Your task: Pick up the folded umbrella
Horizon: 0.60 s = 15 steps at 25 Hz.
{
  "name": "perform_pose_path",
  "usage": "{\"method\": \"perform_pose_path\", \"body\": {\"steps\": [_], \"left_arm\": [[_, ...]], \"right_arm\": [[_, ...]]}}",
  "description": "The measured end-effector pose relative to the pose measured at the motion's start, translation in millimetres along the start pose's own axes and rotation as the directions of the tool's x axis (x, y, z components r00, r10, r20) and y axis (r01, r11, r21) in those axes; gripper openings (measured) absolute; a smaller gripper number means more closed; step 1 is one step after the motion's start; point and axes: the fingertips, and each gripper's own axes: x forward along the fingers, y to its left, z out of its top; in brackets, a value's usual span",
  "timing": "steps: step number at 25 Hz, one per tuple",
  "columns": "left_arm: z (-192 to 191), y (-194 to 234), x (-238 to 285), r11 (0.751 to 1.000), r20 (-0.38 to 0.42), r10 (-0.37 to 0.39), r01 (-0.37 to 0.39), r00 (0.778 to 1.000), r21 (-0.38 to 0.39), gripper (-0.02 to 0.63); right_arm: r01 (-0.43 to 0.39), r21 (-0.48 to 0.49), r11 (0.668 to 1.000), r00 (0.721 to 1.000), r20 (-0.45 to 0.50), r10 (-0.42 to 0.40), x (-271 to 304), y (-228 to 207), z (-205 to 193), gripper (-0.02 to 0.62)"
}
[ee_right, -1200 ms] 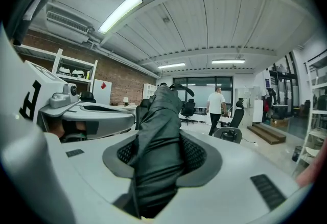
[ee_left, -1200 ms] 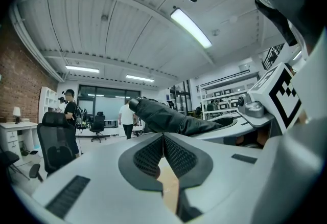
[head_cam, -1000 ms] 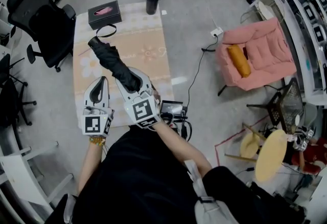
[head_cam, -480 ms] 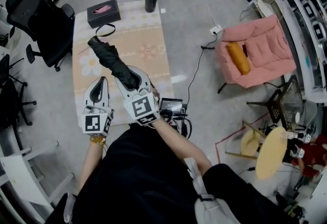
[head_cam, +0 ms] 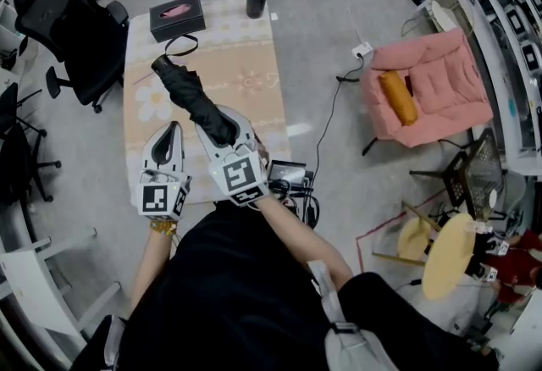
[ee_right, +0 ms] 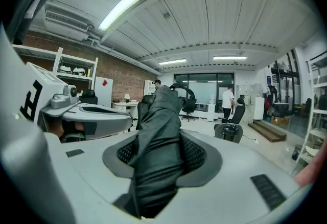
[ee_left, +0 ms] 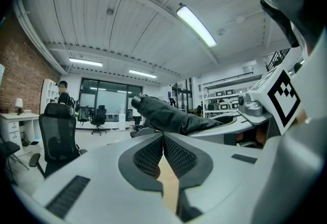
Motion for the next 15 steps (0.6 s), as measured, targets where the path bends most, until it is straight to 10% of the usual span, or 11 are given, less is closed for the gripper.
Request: {"method": "perform_pose_path", "body": {"steps": [15], "left_arm": [[-7, -5, -1, 1.000, -0.023, -0.014, 0.014, 1.000, 0.007, 0.014]], "right_arm": [[0.000, 0.013, 1.000, 1.000, 0.020, 0.000, -8, 4, 10, 0.176]]}}
